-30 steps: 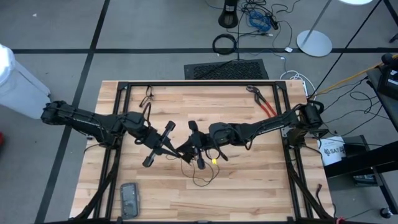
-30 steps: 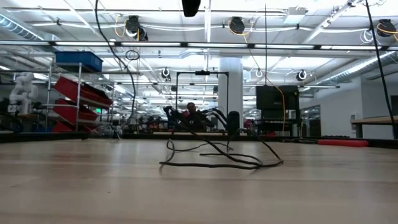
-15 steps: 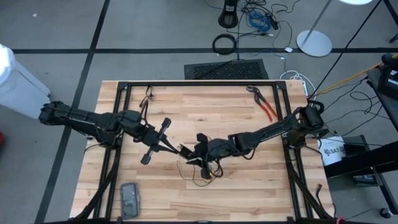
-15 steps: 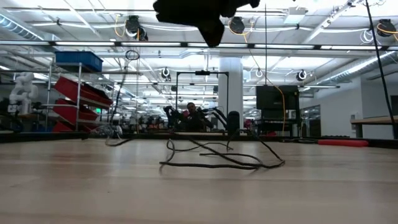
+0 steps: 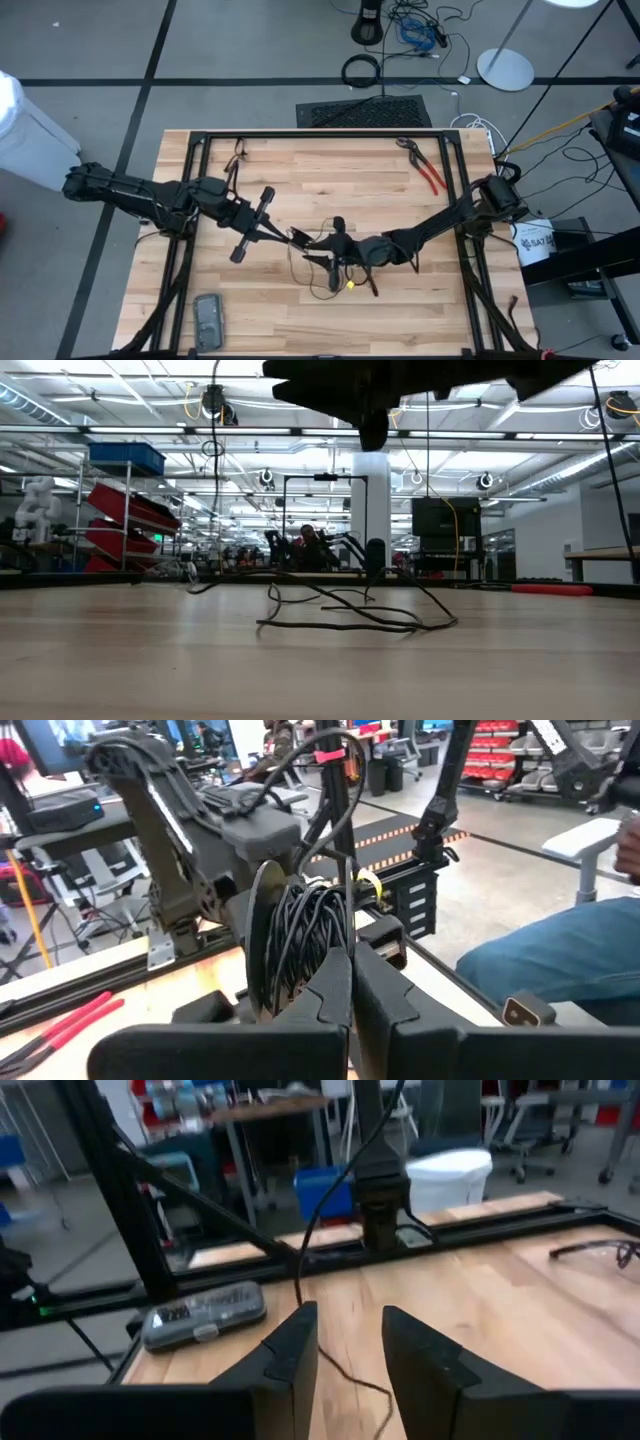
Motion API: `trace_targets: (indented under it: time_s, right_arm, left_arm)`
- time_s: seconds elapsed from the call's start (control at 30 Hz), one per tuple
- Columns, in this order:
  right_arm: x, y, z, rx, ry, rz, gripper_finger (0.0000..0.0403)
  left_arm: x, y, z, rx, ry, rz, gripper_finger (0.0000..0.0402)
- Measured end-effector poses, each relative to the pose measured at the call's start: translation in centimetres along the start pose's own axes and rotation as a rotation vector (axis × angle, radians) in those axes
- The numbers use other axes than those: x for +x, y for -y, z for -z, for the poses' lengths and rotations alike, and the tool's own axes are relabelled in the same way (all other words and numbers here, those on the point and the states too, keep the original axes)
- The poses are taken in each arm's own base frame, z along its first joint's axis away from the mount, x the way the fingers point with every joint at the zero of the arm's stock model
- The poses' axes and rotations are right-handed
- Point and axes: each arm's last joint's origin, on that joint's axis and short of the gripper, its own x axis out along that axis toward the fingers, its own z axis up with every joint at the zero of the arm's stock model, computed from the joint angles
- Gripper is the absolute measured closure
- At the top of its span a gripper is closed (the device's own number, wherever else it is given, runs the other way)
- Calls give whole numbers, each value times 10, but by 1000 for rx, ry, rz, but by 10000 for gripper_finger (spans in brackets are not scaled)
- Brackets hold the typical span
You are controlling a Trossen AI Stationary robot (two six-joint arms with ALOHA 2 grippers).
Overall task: Coil cords
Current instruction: Coil the black wire onto the spool
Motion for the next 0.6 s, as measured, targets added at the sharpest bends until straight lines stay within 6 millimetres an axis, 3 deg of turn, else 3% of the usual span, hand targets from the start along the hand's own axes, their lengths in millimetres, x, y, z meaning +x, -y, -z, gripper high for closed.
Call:
trace_targets:
  time_s: [0.27,0.6]
  right_arm:
    - [16,0,33,1,69,-54,300]
    - [51,-11,48,-51,111,12,300]
  left_arm:
    - [0,-1,2,2,-28,-43,400]
    - [0,-1,2,2,-29,-46,400]
